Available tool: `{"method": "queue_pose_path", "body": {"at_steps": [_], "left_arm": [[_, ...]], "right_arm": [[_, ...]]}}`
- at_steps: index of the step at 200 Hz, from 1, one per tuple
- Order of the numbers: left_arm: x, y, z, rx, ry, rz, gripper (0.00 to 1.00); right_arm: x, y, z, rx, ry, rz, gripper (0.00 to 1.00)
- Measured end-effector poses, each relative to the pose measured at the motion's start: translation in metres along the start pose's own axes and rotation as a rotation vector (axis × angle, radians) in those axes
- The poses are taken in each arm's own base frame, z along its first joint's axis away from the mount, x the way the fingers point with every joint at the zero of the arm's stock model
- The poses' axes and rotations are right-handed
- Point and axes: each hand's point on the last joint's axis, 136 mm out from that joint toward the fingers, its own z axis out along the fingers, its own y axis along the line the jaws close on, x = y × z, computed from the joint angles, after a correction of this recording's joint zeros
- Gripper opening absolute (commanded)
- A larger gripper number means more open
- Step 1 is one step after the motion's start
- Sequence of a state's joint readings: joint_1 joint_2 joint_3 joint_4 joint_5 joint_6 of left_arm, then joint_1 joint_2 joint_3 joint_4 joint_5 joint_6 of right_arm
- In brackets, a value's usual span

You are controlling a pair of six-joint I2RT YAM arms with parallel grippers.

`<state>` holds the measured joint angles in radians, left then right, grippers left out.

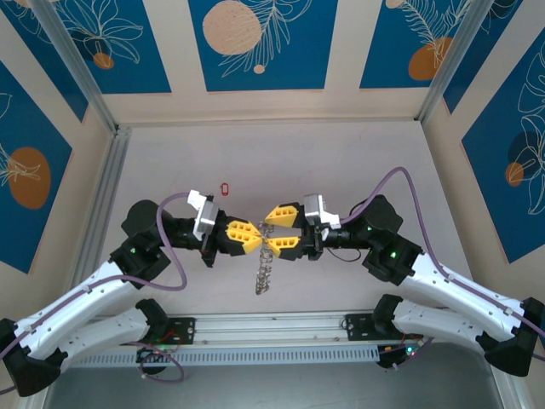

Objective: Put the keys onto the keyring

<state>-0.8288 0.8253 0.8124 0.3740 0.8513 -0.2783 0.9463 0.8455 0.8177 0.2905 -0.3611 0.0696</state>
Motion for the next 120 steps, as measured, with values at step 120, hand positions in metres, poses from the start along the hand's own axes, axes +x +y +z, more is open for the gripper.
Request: {"method": "queue_pose_path", "body": {"at_steps": [120], "left_arm": [[0.002, 0.011, 0.001, -0.049, -0.006, -0.008, 0.0]], "right_arm": [[0.001, 0.009, -0.006, -0.019, -0.009, -0.004, 0.43]]}}
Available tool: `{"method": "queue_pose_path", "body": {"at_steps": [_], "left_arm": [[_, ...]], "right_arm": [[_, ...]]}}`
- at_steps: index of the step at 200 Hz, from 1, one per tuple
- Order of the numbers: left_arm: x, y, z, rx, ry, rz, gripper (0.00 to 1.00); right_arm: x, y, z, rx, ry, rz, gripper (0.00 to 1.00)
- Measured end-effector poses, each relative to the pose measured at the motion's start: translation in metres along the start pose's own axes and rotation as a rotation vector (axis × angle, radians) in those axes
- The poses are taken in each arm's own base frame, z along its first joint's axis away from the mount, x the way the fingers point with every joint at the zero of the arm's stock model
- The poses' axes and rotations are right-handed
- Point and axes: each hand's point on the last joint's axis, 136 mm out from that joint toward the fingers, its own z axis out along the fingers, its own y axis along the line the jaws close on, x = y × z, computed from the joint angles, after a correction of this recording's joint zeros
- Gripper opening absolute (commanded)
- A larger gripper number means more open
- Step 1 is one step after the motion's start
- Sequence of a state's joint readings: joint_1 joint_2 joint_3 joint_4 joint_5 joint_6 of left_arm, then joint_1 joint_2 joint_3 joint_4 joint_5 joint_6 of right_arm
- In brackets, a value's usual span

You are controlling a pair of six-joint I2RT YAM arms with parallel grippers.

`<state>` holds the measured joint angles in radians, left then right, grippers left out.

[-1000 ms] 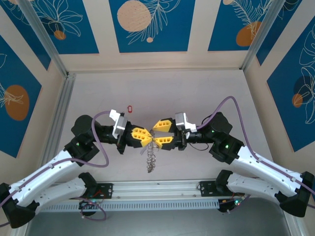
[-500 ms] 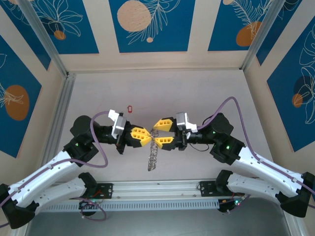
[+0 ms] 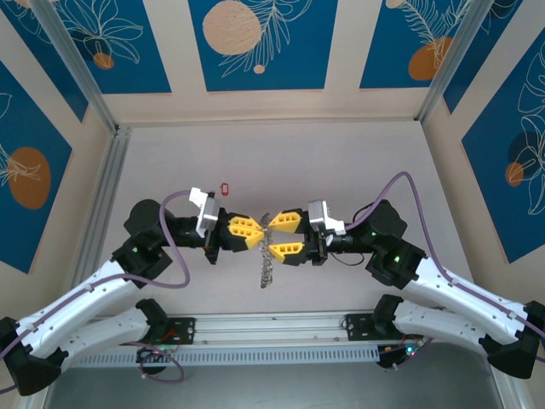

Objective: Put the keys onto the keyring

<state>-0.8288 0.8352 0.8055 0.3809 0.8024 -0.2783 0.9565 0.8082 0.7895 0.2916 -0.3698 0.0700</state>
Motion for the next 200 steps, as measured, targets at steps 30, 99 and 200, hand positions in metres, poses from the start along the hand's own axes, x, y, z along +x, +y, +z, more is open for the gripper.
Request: {"method": "queue_pose_path", "body": {"at_steps": [30, 99, 200], "left_arm": [[0.003, 0.002, 0.002, -0.001, 0.007, -0.008, 0.0], [0.004, 0.002, 0.001, 0.005, 0.013, -0.011, 0.0], [0.013, 0.025, -0.008, -0.18, 0.17, 0.057, 0.34]], "right_arm": [[0.001, -0.001, 0.001, 0.001, 0.003, 0.002, 0.37], [0.004, -0.004, 0.004, 0.006, 0.016, 0.0, 0.0], [0.013, -0.03, 0.006, 0.108, 0.359, -0.043, 0.0]]}}
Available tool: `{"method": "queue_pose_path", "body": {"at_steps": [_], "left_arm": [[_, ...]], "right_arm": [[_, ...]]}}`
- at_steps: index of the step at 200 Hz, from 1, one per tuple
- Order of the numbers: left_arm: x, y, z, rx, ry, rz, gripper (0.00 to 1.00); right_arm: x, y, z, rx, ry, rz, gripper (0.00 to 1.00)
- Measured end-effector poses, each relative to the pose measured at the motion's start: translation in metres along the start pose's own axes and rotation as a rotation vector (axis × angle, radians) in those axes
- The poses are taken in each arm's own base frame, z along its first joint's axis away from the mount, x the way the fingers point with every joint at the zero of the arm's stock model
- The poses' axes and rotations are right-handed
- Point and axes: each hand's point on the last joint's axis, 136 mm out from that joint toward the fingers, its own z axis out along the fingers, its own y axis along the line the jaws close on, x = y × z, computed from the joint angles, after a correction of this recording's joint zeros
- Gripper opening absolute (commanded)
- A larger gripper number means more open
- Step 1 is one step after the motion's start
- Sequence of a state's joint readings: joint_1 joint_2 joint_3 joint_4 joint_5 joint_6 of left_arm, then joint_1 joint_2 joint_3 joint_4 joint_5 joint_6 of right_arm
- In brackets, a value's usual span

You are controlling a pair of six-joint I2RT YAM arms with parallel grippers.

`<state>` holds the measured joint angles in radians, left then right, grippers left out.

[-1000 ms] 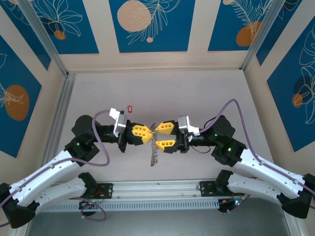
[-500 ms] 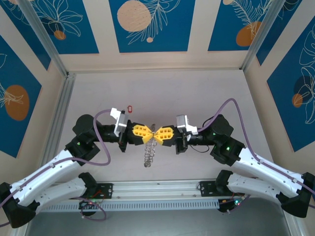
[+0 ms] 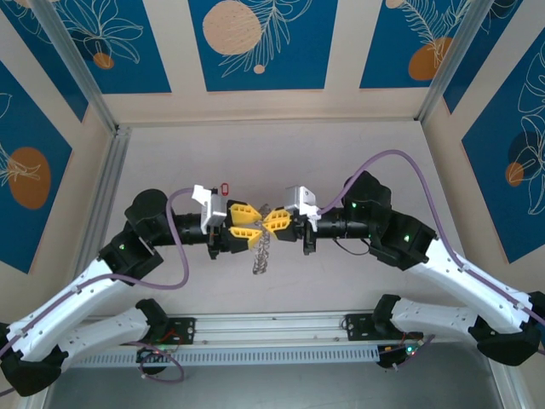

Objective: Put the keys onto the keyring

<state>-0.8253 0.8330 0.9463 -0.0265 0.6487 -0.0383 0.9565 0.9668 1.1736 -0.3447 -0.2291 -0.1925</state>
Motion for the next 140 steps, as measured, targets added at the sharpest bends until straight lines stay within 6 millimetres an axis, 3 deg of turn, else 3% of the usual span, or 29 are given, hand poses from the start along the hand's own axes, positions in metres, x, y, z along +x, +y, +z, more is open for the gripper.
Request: {"method": "queue_pose_path", "body": {"at_steps": [20, 80, 140], "left_arm": [[0.006, 0.006, -0.002, -0.039, 0.056, 0.015, 0.22], [0.019, 0.013, -0.003, -0.073, 0.184, 0.03, 0.24], [0.032, 0.016, 0.0, -0.061, 0.254, 0.031, 0.12]], "right_arm": [[0.005, -0.002, -0.002, 0.012, 0.056, -0.003, 0.0], [0.022, -0.004, 0.006, 0.008, 0.209, 0.012, 0.0], [0.031, -0.005, 0.006, 0.013, 0.266, 0.016, 0.0]]}}
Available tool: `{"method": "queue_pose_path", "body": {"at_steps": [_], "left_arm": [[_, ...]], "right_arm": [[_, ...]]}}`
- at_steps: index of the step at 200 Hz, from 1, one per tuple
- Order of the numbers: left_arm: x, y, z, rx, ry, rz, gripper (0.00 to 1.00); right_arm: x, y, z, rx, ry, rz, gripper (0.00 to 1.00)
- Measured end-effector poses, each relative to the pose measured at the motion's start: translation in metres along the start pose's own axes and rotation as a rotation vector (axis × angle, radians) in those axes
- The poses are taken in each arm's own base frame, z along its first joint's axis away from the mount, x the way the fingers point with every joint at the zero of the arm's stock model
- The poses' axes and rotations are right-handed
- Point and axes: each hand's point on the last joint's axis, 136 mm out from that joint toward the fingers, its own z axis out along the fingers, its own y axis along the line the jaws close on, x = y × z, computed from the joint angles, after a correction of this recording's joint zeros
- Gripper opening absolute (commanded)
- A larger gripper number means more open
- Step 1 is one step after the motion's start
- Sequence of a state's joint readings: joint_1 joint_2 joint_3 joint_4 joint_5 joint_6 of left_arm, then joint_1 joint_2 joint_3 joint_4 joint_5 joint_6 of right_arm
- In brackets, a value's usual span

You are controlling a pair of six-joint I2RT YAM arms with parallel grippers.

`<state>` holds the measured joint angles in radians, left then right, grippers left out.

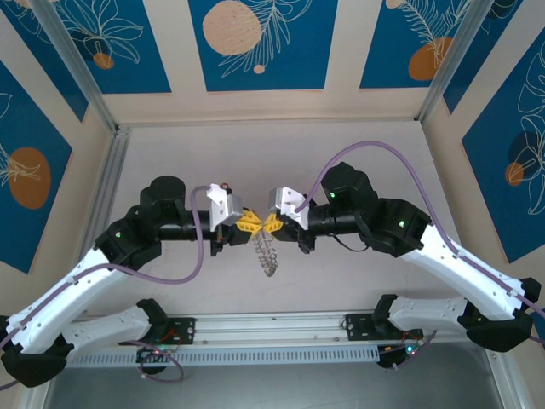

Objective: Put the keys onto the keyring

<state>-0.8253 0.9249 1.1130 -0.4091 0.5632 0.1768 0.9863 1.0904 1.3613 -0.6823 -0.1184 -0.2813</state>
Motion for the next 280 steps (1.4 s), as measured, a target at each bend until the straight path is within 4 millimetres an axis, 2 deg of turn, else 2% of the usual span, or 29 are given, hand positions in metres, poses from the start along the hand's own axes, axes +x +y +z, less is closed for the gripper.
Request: {"method": "queue_pose_path", "body": {"at_steps": [11, 23, 63, 82, 111, 133, 158, 194, 238, 244, 263, 280], "left_arm": [[0.001, 0.0, 0.001, 0.001, 0.005, 0.003, 0.09], [0.003, 0.0, 0.001, 0.003, 0.013, 0.004, 0.0], [0.002, 0.0, 0.001, 0.003, 0.012, 0.008, 0.0], [0.0, 0.0, 0.0, -0.003, -0.017, 0.017, 0.0], [0.006, 0.002, 0.002, -0.012, -0.037, -0.02, 0.0], [0.008, 0.005, 0.002, -0.011, -0.059, -0.049, 0.0], [0.003, -0.001, -0.006, -0.003, -0.11, -0.046, 0.0], [-0.016, -0.013, -0.016, 0.038, -0.215, -0.019, 0.0], [-0.023, -0.018, -0.016, 0.094, -0.276, -0.031, 0.0], [-0.024, -0.019, -0.017, 0.1, -0.284, -0.033, 0.0], [-0.028, -0.02, -0.019, 0.114, -0.305, -0.03, 0.0], [-0.029, -0.02, -0.019, 0.117, -0.314, -0.032, 0.0]], "right_arm": [[0.001, 0.0, 0.0, 0.001, 0.003, 0.001, 0.0], [0.001, -0.001, 0.0, 0.005, 0.006, 0.001, 0.0], [0.001, -0.002, 0.0, 0.01, 0.003, 0.0, 0.0], [-0.002, -0.002, -0.002, 0.015, -0.024, -0.007, 0.22], [-0.005, 0.003, -0.011, 0.008, -0.121, -0.011, 0.37], [-0.002, -0.005, -0.02, 0.034, -0.174, 0.014, 0.39], [-0.004, -0.014, -0.022, 0.047, -0.215, 0.034, 0.39], [-0.001, -0.012, -0.015, 0.016, -0.249, 0.065, 0.38], [-0.001, -0.005, -0.016, -0.02, -0.3, 0.069, 0.4], [-0.001, -0.005, -0.017, -0.021, -0.308, 0.071, 0.43], [-0.001, -0.01, -0.022, 0.003, -0.335, 0.085, 0.62], [-0.001, -0.027, -0.027, 0.064, -0.35, 0.13, 0.75]]}}
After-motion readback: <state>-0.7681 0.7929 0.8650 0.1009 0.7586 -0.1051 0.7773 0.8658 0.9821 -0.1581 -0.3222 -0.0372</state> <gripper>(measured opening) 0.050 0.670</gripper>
